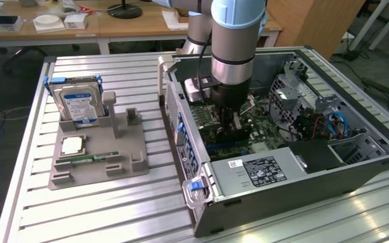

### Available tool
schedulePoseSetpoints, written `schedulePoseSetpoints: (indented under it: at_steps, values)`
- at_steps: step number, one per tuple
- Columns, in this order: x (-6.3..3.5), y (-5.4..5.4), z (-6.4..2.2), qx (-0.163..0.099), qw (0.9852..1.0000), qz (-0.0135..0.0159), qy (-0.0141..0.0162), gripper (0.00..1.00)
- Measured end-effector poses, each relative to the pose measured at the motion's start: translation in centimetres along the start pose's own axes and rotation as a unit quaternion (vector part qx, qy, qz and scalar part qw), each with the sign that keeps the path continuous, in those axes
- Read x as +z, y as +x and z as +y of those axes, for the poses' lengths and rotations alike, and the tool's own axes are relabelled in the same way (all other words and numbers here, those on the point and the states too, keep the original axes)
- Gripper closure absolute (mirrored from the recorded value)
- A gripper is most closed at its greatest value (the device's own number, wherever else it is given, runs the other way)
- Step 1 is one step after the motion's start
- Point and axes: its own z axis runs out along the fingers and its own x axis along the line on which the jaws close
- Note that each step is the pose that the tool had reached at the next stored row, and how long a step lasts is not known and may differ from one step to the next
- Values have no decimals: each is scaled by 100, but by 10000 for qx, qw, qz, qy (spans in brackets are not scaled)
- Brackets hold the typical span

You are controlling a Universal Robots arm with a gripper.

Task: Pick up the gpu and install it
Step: 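Insert the gpu into the slot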

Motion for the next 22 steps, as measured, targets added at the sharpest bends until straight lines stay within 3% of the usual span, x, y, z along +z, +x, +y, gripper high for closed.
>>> schedulePoseSetpoints:
  at_steps: [22]
  values:
    - [46,0,10,0,10000,4,8,74]
